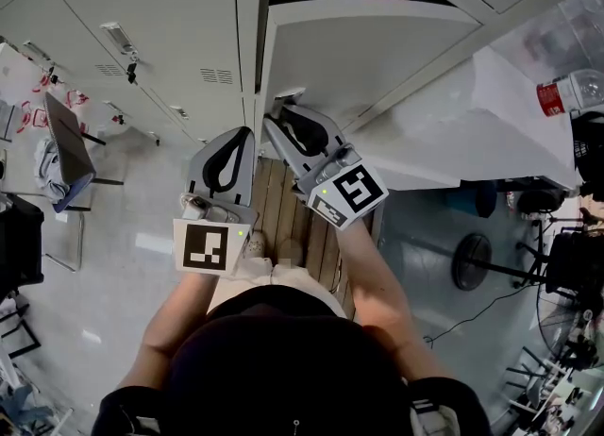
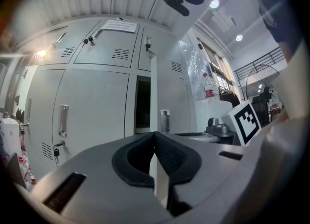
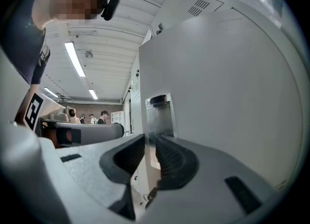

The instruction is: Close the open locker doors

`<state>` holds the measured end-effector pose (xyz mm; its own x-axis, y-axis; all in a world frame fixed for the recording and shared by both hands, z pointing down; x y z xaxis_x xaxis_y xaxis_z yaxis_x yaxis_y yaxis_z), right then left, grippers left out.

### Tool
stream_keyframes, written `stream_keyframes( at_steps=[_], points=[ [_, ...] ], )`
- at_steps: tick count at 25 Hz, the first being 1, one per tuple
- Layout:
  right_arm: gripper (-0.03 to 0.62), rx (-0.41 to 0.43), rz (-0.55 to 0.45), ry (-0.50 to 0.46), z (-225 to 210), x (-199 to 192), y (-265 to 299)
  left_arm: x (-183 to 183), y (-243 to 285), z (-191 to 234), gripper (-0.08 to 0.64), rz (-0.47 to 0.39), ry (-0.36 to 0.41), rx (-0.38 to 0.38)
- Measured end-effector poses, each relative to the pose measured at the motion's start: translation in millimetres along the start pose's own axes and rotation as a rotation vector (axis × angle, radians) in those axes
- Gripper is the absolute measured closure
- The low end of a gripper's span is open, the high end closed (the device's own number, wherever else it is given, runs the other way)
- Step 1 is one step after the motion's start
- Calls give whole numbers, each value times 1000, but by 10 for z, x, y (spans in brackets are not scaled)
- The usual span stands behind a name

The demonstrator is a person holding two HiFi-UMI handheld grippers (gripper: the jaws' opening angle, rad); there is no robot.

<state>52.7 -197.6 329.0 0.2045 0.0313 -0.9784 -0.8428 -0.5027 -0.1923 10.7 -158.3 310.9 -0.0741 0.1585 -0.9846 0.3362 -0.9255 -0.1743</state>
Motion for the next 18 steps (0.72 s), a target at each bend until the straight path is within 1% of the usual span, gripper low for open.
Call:
stream_keyframes(
  at_steps=[18],
  points=[
    [541, -57, -22, -37, -168, -24, 197, -102, 154, 167, 558, 11, -15, 1]
  ],
)
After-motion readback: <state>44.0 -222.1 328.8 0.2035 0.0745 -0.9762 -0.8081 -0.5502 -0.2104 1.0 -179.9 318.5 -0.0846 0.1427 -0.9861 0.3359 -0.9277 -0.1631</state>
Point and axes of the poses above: the fingertips, and each gripper's own axes: y forward along the fingers, z to its left, x out of its top, the point moved 1 cm from there along -y, backward along the fingers, and after that the axes turned 9 degrees about -z, right-handed, at the moved point
